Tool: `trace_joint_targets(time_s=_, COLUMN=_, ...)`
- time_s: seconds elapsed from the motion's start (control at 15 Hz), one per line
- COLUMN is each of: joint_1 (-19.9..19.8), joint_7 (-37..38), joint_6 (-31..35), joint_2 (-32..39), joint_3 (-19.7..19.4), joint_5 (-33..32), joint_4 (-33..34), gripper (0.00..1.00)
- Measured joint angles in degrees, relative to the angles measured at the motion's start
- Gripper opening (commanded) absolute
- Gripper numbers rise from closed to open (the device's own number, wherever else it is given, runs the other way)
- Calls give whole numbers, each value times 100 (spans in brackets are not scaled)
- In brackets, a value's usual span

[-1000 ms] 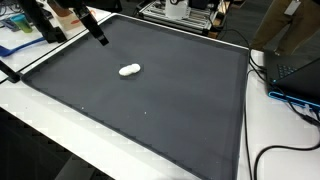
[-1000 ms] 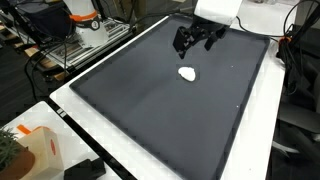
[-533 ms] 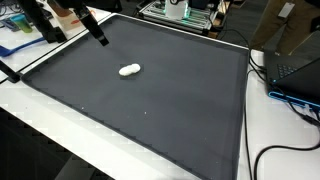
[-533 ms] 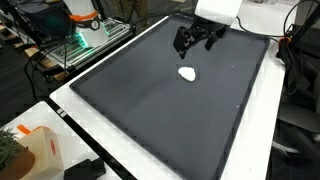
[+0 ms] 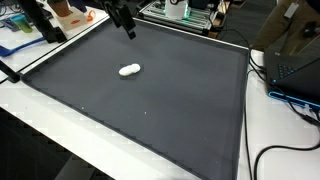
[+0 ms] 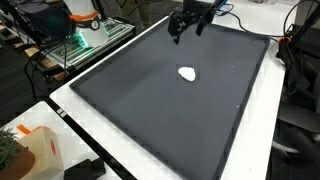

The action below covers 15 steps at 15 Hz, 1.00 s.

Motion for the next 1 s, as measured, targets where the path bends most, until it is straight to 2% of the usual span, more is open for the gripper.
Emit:
trace_joint_targets(time_s=0.53, joint_1=217, joint_7=-313, joint_6=819, joint_2=-1743, joint_3=402, joint_5=-6, joint_4=-2232, gripper=100)
trace_joint_targets(time_s=1.0, joint_1=216, joint_7=-357, joint_6=1004, joint_2=-1949, joint_3=435, joint_5=-14, joint_4=-2450, gripper=100)
